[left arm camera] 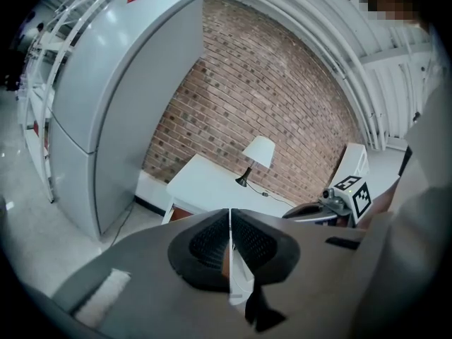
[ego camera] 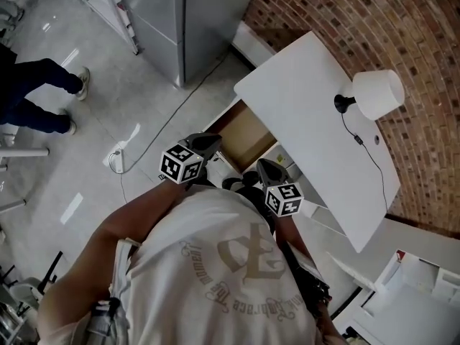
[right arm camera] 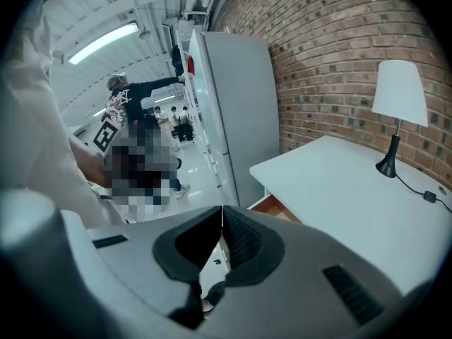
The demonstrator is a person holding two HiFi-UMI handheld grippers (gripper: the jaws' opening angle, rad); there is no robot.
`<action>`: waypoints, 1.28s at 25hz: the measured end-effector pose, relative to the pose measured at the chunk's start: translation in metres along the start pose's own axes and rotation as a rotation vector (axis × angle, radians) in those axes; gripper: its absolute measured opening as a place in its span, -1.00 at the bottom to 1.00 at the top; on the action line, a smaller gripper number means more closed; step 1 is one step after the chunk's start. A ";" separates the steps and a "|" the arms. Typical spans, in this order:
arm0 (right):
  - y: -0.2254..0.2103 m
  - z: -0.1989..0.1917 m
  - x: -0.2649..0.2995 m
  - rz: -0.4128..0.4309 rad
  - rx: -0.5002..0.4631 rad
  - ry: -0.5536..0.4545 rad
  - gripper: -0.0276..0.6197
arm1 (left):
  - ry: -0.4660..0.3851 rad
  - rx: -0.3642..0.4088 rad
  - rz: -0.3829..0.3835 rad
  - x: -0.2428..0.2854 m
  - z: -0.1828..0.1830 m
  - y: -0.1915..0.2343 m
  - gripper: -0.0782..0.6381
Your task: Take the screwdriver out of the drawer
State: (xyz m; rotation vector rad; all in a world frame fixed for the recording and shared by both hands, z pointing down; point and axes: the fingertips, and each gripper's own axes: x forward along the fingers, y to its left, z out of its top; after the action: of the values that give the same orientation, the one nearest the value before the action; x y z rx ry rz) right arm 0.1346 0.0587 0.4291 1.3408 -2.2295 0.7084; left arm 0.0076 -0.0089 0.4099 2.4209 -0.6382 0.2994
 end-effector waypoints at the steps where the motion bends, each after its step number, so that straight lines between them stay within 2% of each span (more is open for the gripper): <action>1: -0.003 -0.002 0.004 0.006 -0.005 0.014 -0.89 | 0.001 -0.008 0.014 -0.001 -0.002 0.002 -0.74; 13: -0.002 -0.017 0.053 0.137 -0.083 0.154 -0.89 | -0.020 -0.094 0.169 -0.024 -0.030 0.026 -0.74; 32: -0.007 -0.063 0.101 0.294 -0.163 0.311 -0.89 | -0.017 -0.207 0.344 -0.041 -0.075 0.024 -0.75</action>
State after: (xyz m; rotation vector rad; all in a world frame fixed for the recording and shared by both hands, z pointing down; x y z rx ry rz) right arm 0.1045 0.0278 0.5400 0.7743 -2.1916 0.7584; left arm -0.0442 0.0357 0.4669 2.1136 -1.0422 0.3344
